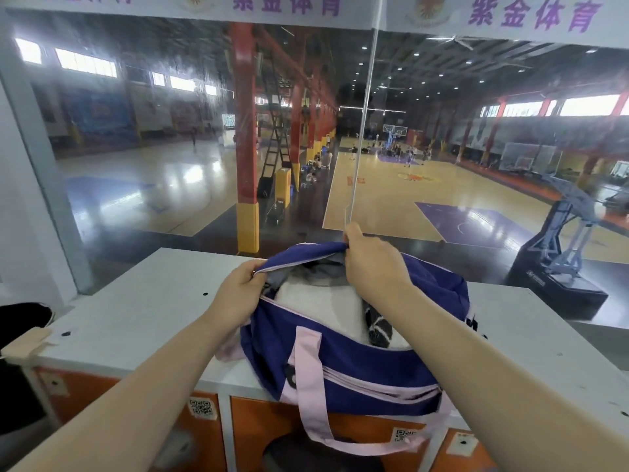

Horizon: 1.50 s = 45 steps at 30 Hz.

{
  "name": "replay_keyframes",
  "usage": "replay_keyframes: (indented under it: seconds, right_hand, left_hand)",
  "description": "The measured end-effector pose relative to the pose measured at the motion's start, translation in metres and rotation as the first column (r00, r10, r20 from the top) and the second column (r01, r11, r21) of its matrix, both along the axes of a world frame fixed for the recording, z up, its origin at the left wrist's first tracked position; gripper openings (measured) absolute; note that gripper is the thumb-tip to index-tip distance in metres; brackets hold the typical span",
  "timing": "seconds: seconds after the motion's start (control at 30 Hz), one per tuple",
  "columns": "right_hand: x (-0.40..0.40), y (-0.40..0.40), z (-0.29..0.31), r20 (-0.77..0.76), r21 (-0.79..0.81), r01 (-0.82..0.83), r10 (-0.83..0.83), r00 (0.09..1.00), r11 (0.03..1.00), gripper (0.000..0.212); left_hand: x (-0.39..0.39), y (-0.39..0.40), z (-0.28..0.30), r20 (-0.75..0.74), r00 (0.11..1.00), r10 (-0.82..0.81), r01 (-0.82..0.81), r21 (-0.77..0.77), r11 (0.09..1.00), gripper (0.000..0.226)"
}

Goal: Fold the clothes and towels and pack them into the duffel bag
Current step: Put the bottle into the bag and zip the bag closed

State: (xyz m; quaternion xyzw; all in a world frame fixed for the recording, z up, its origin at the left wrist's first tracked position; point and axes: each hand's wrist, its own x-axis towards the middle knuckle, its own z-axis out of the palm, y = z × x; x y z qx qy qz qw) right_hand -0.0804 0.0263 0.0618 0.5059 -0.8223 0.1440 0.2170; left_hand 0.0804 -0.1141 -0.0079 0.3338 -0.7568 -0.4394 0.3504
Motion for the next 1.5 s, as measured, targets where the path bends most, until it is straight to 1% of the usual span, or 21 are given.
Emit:
replay_keyframes:
  seconds: [0.07, 0.13, 0.17, 0.23, 0.33, 0.47, 0.6, 0.67, 0.7, 0.77, 0.83, 0.9, 0.93, 1.0, 1.1, 1.2, 1.27, 1.3, 1.4, 1.47, 1.5]
  right_hand:
    - [0.007, -0.002, -0.010, 0.140, -0.040, -0.090, 0.095, 0.986, 0.995, 0.011]
    - [0.015, -0.006, -0.020, 0.245, -0.023, -0.227, 0.226, 0.943, 0.974, 0.008]
    - [0.019, -0.009, -0.024, 0.279, 0.011, -0.291, 0.276, 0.920, 0.957, 0.008]
    - [0.026, -0.017, -0.029, 0.288, 0.084, -0.375, 0.338, 0.896, 0.923, 0.019]
    - [0.032, -0.029, -0.035, 0.220, 0.157, -0.369, 0.332, 0.917, 0.916, 0.031]
    - [0.040, -0.039, -0.044, 0.324, 0.027, -0.319, 0.293, 0.899, 0.947, 0.023]
    - [0.043, -0.046, -0.050, 0.309, -0.009, -0.247, 0.238, 0.921, 0.969, 0.023]
    - [0.039, -0.045, -0.050, 0.251, 0.003, -0.247, 0.238, 0.938, 0.969, 0.023]
    - [0.036, -0.041, -0.050, 0.210, 0.024, -0.242, 0.232, 0.950, 0.970, 0.026]
    - [0.026, -0.026, -0.049, 0.111, 0.087, -0.184, 0.174, 0.978, 0.979, 0.037]
    - [0.012, -0.005, -0.049, -0.048, 0.128, -0.071, 0.078, 0.996, 0.989, 0.043]
    - [-0.005, 0.019, -0.050, -0.221, 0.134, 0.043, -0.012, 0.975, 0.990, 0.043]
    - [-0.013, 0.031, -0.049, -0.273, 0.134, 0.103, -0.063, 0.960, 0.986, 0.042]
    - [-0.032, 0.049, -0.048, -0.336, 0.103, 0.183, -0.139, 0.931, 0.978, 0.042]
    - [-0.056, 0.074, -0.047, -0.367, 0.048, 0.261, -0.226, 0.902, 0.964, 0.049]
    - [-0.065, 0.092, -0.047, -0.357, 0.102, 0.345, -0.290, 0.888, 0.933, 0.062]
    - [-0.070, 0.101, -0.047, -0.331, 0.153, 0.405, -0.339, 0.881, 0.902, 0.058]
    - [-0.074, 0.105, -0.045, -0.296, 0.169, 0.415, -0.355, 0.887, 0.894, 0.052]
    - [-0.083, 0.115, -0.038, -0.190, 0.233, 0.442, -0.405, 0.894, 0.866, 0.030]
    - [-0.091, 0.121, -0.035, -0.101, 0.317, 0.402, -0.390, 0.915, 0.859, 0.022]
    - [-0.096, 0.123, -0.034, -0.020, 0.319, 0.365, -0.378, 0.925, 0.875, 0.020]
  left_hand:
    - [0.002, -0.002, -0.001, -0.053, 0.998, -0.029, 0.035, 0.108, 0.994, 0.027]
    - [0.002, -0.003, -0.002, -0.129, 0.991, -0.040, 0.068, 0.225, 0.972, 0.028]
    - [0.001, -0.003, -0.003, -0.155, 0.988, -0.026, 0.068, 0.270, 0.961, 0.028]
    - [-0.001, -0.002, -0.002, -0.167, 0.986, 0.000, 0.056, 0.331, 0.942, 0.030]
    - [-0.002, -0.002, -0.002, -0.174, 0.985, 0.013, 0.055, 0.380, 0.924, 0.030]
    - [-0.002, 0.001, 0.002, -0.194, 0.981, -0.002, 0.081, 0.399, 0.913, 0.028]
    - [0.000, 0.001, 0.003, -0.190, 0.981, -0.026, 0.100, 0.389, 0.916, 0.026]
    - [0.001, 0.001, 0.004, -0.150, 0.987, -0.055, 0.099, 0.305, 0.947, 0.025]
    - [0.002, 0.001, 0.004, -0.095, 0.993, -0.062, 0.082, 0.223, 0.971, 0.023]
    - [0.004, 0.002, 0.006, 0.026, 0.999, -0.046, 0.045, 0.015, 0.999, 0.021]
    - [0.004, 0.008, 0.008, 0.114, 0.993, -0.025, 0.047, -0.195, 0.980, 0.022]
    - [0.001, 0.018, 0.010, 0.148, 0.989, 0.004, 0.055, -0.389, 0.920, 0.034]
    - [-0.003, 0.025, 0.011, 0.149, 0.989, 0.022, 0.052, -0.471, 0.881, 0.042]
    - [-0.013, 0.043, 0.013, 0.125, 0.992, 0.019, 0.059, -0.592, 0.804, 0.054]
    - [-0.034, 0.074, 0.015, 0.141, 0.988, -0.065, 0.147, -0.719, 0.680, 0.051]
    - [-0.061, 0.100, 0.011, 0.220, 0.967, -0.129, 0.254, -0.772, 0.583, 0.040]
    - [-0.080, 0.116, 0.009, 0.273, 0.946, -0.176, 0.324, -0.767, 0.554, 0.036]
    - [-0.089, 0.123, 0.008, 0.293, 0.934, -0.203, 0.357, -0.743, 0.566, 0.035]
    - [-0.114, 0.140, 0.007, 0.352, 0.898, -0.264, 0.435, -0.615, 0.658, 0.038]
    - [-0.128, 0.149, 0.007, 0.398, 0.869, -0.293, 0.478, -0.523, 0.706, 0.040]
    - [-0.135, 0.153, 0.007, 0.407, 0.862, -0.302, 0.486, -0.493, 0.722, 0.039]
